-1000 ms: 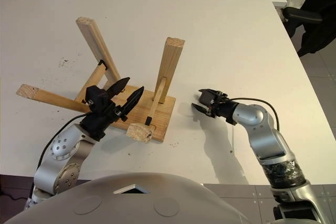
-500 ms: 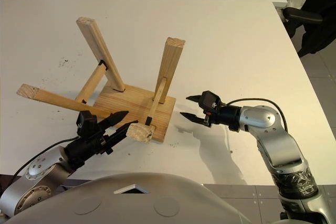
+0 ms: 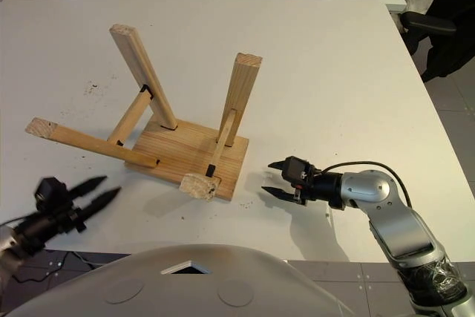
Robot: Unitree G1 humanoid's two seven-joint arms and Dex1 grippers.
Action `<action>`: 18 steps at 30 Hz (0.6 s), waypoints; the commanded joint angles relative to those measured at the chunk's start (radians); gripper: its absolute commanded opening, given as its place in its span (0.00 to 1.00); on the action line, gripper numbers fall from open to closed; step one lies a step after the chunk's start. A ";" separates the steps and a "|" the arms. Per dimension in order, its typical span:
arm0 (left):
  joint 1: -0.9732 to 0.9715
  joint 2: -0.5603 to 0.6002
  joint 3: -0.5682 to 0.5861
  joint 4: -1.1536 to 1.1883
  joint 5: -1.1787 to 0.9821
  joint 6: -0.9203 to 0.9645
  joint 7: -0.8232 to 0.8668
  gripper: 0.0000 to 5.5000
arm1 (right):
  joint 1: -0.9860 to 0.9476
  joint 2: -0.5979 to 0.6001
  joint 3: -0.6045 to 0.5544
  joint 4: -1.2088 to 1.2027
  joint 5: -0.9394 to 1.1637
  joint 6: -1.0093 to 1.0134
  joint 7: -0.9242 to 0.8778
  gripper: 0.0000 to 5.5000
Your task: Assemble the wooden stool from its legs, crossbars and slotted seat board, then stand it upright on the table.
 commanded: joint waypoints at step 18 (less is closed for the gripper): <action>-0.154 -0.040 -0.443 0.137 0.381 -0.329 -0.027 0.48 | -0.082 0.051 0.140 0.032 -0.053 -0.032 -0.003 0.50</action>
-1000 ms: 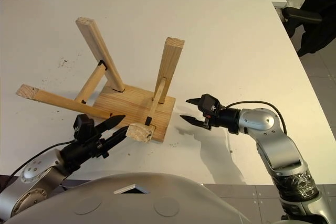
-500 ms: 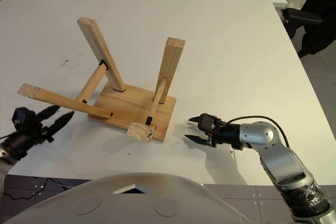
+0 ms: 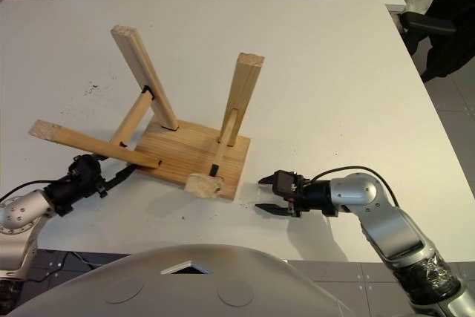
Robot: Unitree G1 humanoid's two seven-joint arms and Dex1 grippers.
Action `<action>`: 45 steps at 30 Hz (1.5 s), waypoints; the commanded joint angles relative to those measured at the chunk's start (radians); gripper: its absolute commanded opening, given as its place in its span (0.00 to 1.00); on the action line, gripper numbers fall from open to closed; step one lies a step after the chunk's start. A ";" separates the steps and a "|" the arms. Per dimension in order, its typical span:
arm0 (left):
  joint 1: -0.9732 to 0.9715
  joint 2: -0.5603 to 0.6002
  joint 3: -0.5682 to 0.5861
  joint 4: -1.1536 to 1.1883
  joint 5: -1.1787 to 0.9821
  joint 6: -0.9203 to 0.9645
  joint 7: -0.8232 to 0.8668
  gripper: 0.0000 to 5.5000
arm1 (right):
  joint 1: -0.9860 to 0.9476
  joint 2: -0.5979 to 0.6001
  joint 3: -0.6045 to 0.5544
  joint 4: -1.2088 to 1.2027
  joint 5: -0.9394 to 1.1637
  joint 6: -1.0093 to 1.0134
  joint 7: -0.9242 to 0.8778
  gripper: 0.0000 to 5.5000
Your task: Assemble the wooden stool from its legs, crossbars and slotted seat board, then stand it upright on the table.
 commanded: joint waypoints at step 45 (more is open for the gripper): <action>0.098 -0.086 -0.110 -0.343 -0.077 0.268 0.096 0.48 | -0.047 0.093 -0.108 -0.047 0.133 0.043 -0.091 0.28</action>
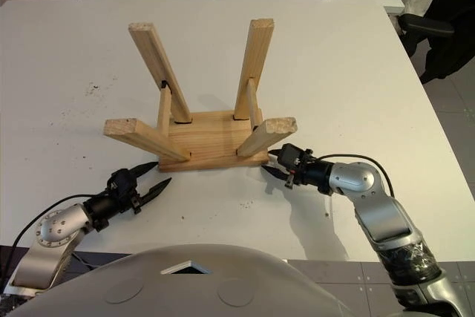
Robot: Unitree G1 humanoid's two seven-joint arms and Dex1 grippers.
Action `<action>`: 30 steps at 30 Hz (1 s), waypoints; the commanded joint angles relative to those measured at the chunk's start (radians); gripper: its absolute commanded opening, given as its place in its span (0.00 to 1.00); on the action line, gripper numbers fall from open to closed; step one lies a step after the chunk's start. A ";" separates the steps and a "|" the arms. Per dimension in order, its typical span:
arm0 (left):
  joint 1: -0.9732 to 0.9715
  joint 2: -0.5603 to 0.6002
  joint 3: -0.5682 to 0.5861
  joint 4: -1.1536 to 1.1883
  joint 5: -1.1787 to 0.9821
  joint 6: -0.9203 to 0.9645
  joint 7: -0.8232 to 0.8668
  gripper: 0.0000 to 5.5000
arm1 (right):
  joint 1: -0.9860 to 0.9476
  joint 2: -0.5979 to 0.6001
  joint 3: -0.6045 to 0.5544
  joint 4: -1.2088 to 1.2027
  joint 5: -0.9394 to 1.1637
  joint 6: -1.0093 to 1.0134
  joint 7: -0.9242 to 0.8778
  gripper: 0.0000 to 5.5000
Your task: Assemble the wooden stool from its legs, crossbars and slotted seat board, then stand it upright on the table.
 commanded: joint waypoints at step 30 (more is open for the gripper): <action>0.129 0.141 0.300 -0.379 -0.343 0.279 -0.051 0.48 | 0.052 -0.178 -0.349 -0.273 0.506 0.213 0.234 0.32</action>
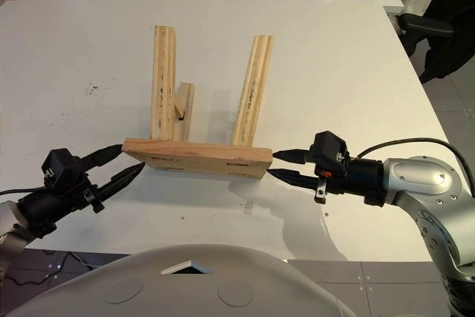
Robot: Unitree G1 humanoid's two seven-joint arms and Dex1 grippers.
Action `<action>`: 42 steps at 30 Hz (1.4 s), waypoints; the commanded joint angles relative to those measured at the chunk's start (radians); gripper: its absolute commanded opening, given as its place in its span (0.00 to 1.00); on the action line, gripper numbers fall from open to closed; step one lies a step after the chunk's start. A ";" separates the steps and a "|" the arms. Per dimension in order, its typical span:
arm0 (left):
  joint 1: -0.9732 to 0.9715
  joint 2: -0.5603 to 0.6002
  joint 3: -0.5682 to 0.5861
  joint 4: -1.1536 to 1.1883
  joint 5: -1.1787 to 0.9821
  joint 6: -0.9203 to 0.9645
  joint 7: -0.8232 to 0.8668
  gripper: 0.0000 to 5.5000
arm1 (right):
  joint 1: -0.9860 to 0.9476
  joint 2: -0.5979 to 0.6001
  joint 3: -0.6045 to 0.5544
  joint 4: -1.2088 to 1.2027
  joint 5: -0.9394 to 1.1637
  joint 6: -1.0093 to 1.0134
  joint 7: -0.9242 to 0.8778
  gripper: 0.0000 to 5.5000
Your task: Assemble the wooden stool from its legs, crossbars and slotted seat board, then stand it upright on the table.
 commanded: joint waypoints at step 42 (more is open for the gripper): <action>-0.242 -0.082 -0.142 0.778 0.327 -0.385 -0.170 0.48 | -0.215 0.398 0.355 0.249 -0.026 -0.108 -0.117 0.27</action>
